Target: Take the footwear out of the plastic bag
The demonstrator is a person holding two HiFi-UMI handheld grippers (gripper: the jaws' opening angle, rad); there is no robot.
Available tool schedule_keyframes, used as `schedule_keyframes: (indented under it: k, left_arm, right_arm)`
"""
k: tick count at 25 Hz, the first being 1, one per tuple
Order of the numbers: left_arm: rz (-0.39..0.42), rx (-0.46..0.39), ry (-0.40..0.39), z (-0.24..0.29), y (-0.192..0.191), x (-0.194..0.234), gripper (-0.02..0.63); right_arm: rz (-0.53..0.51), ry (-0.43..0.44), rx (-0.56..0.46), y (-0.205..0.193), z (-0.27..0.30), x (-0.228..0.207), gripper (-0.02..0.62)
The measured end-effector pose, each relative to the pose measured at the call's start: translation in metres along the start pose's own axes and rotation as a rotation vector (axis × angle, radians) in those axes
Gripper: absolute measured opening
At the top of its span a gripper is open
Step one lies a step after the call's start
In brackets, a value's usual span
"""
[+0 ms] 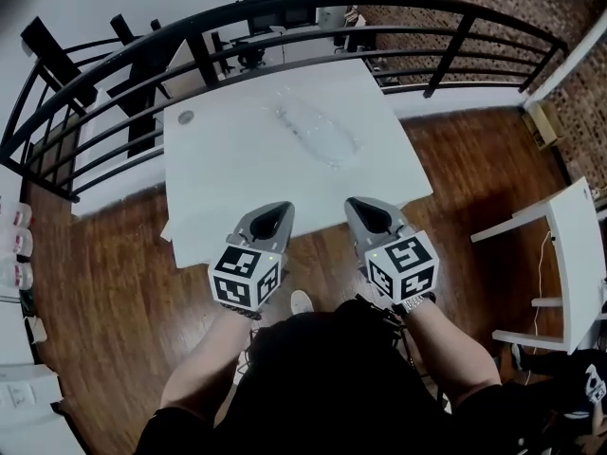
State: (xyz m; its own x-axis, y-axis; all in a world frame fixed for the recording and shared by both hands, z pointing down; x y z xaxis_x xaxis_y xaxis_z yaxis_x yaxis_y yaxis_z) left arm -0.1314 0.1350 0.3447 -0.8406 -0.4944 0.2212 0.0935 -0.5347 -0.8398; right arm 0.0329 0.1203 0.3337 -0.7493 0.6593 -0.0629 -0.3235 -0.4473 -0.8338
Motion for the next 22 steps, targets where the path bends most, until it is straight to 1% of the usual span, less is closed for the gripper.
schedule_keyframes:
  k: [4,9,16,22]
  left_arm:
    - [-0.002,0.013,0.010,0.008,0.006,0.017,0.017]
    - [-0.009,0.029,0.024,0.028,0.012,0.028,0.017]
    - [-0.031,0.067,0.066,0.074,0.036,0.051,0.017]
    - [-0.031,0.122,0.110,0.115,0.056,0.067,0.017]
  right_arm:
    - [0.010,0.000,-0.002,0.007,0.014,-0.010,-0.009]
    - [0.022,0.012,0.014,0.006,0.031,-0.033,-0.009]
    - [0.015,0.060,0.053,0.014,0.068,-0.077,-0.009]
    - [0.042,0.113,0.105,0.010,0.097,-0.119,-0.009]
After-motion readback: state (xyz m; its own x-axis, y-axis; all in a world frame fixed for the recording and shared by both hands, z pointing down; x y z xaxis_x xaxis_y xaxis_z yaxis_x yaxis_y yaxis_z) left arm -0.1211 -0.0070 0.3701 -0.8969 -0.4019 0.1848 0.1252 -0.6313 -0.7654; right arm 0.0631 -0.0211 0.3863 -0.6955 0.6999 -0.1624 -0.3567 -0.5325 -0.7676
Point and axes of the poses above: the fingertips, and each gripper's own axes: z forward along the fingers, x to its left, y out of its top, the point moved 6 cm from there along -z, backward along the fingers, and after that the axes turned 11 degrees about x, right-handed, at the moved point
